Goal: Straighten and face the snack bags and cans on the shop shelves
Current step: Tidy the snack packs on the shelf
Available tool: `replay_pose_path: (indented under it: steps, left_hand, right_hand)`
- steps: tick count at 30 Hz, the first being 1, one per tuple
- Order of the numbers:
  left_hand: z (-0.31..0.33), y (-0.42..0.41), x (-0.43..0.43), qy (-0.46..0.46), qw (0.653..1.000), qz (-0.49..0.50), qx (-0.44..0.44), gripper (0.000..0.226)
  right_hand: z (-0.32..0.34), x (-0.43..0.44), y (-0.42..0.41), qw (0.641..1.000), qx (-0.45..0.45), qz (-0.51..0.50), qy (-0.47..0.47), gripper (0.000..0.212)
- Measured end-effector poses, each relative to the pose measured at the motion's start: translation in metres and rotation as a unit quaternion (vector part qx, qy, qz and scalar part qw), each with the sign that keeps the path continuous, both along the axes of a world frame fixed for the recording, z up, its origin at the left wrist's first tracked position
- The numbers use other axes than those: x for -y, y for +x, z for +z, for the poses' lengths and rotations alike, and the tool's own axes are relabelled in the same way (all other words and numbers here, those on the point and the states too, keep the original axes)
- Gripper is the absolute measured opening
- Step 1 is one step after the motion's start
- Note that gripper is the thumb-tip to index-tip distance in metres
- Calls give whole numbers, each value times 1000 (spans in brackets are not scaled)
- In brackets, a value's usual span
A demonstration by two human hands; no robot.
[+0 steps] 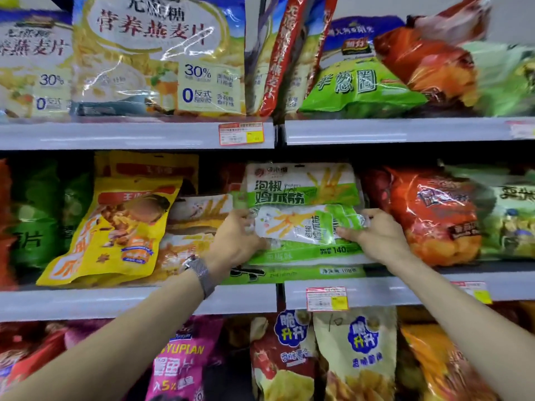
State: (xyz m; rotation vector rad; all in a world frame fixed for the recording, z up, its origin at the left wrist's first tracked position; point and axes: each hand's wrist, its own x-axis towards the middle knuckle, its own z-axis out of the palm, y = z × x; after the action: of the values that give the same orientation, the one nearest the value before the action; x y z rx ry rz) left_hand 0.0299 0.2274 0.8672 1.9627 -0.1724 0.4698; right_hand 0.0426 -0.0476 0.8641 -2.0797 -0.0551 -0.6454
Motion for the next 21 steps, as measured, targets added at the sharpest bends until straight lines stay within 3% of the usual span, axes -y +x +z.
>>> replay_pose_path:
  steps: [2,8,13,21]
  left_hand:
    - [-1,3,7,39,999,24,14,89]
    - [-6,-8,3,216,969,109,43,80]
    - [-10,-15,2,245,962,114,47,75]
    - [-17,-11,-8,226,969,92,42,67]
  right_hand:
    - [-4,7,0,1000,3,-4,-29,59]
    - [-16,14,-1,993,-1,-1,-119,64]
    - [-22,14,-6,988,-15,6,-153,74]
    - [-30,10,-19,971,-13,-28,-238,63]
